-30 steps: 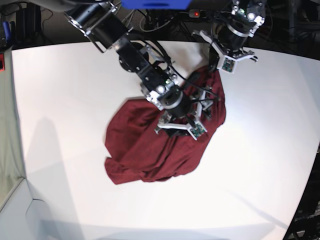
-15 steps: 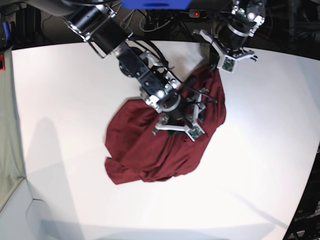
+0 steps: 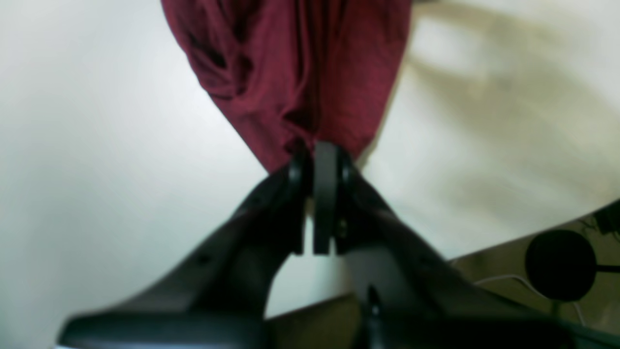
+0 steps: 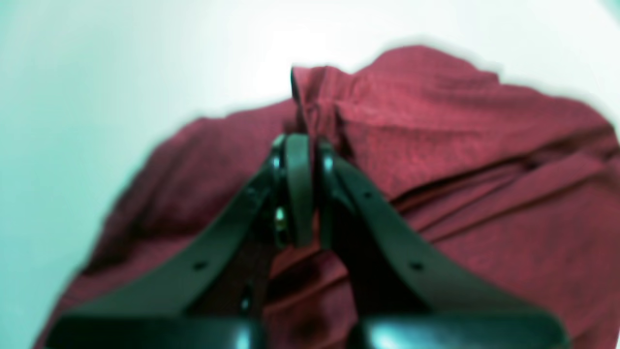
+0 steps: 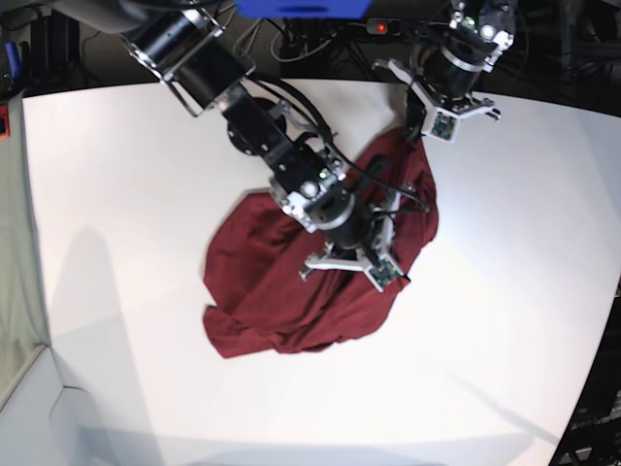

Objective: Layout the t-shirt on the table in an organized manner, then fold the t-shirt properly
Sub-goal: 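Lower the right gripper onto the shirt pile and pinch fabric, then lift the shirt with both grippers and pull it apart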

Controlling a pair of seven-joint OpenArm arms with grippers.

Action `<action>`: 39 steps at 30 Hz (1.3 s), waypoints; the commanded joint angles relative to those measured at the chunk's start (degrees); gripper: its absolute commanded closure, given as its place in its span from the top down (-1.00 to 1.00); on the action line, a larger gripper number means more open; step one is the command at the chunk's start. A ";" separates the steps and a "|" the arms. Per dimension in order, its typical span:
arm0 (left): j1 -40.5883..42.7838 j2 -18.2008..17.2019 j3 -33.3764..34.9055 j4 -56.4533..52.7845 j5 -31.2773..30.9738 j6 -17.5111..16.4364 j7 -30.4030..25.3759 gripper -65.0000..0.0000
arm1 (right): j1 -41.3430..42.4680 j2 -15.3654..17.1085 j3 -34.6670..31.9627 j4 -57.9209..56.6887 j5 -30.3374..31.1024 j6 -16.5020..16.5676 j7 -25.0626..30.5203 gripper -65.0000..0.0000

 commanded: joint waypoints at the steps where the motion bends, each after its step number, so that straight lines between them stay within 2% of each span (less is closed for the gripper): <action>1: 0.10 -0.30 -1.37 1.58 0.08 0.43 -0.99 -0.99 | 1.55 -0.54 1.59 2.70 -0.43 -0.14 2.04 -1.00; 3: 0.02 0.31 -4.01 2.90 -0.18 0.43 -0.99 -0.99 | 1.63 -0.54 3.26 5.16 -0.43 -0.14 1.51 -1.00; 8: -3.85 5.06 -12.01 7.83 0.08 0.08 -2.49 -0.99 | 2.95 -0.71 8.53 11.67 -0.43 -0.14 1.25 -1.00; 13: -11.94 8.49 -17.10 10.73 -0.27 -0.01 -2.57 -0.99 | 7.79 -0.98 9.76 16.51 -0.43 -0.14 1.25 -1.00; 20: -23.37 10.25 -20.27 10.55 -0.36 0.08 -2.40 -0.99 | 18.60 -2.47 9.76 17.74 -0.43 -0.14 1.16 -1.00; 27: -32.86 10.60 -23.52 10.46 -0.36 0.43 -2.13 -0.99 | 30.12 -5.54 9.76 12.29 -0.34 -0.14 1.07 -1.00; 32: -31.10 10.51 -23.61 10.46 -0.27 0.25 -2.13 -0.99 | 29.15 -5.54 9.67 9.65 -0.34 -0.14 0.98 -1.00; 39: -14.31 10.42 -23.52 10.38 -0.01 -0.01 -2.13 -0.99 | 17.63 -5.54 9.32 9.47 -0.34 0.04 0.98 -1.00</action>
